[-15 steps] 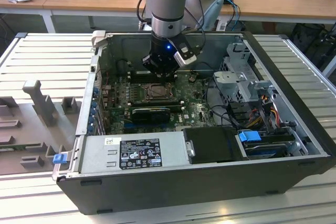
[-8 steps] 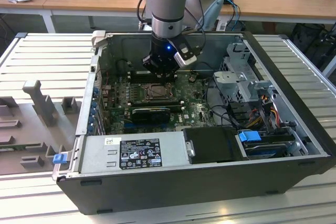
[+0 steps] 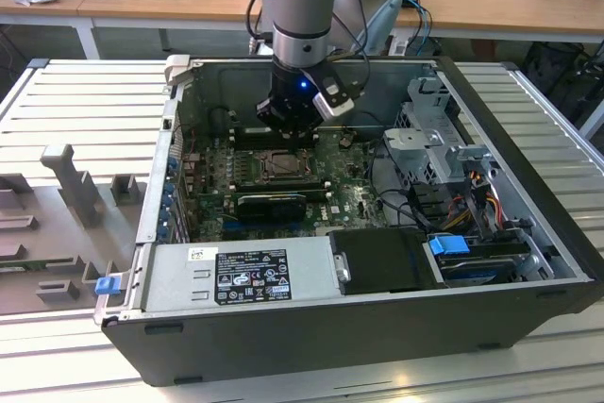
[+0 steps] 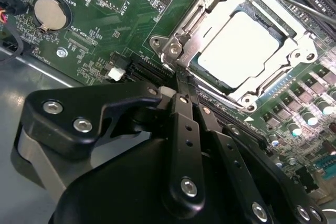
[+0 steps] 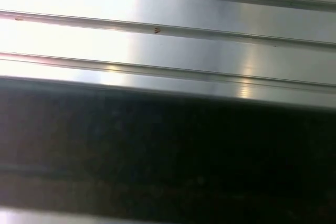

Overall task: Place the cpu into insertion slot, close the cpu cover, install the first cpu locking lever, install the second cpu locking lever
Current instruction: 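Install the first cpu locking lever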

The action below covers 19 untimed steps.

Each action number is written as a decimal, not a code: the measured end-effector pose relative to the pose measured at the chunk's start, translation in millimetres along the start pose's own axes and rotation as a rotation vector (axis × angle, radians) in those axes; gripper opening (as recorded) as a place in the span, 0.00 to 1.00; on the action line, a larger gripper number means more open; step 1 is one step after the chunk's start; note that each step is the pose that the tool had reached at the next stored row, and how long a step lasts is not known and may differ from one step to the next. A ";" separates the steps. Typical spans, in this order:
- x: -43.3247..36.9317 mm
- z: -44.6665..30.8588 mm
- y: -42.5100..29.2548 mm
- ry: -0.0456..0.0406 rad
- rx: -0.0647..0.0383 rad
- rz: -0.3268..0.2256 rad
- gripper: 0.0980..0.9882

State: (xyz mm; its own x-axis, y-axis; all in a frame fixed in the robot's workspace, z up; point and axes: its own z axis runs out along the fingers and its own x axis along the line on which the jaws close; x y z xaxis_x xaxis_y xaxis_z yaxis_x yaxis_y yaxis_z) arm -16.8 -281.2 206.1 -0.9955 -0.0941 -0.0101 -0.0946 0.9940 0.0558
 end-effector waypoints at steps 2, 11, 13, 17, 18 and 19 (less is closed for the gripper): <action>-0.1 -6.2 0.3 0.0000 0.000 0.000 0.01; 0.2 -14.1 -2.7 0.0001 0.001 0.000 0.01; 0.3 -14.2 -3.5 0.0001 0.001 0.000 0.01; 0.4 -14.3 -5.0 0.0001 0.001 0.000 0.01; 0.5 -14.3 -5.3 0.0000 0.000 0.000 0.01; 0.5 -14.3 -5.6 0.0000 0.000 0.000 0.01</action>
State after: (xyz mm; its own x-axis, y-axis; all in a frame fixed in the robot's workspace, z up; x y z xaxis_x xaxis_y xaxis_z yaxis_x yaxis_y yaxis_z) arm -16.8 -287.6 220.1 -0.9955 -0.0941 -0.0101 -0.0945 0.9940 0.0554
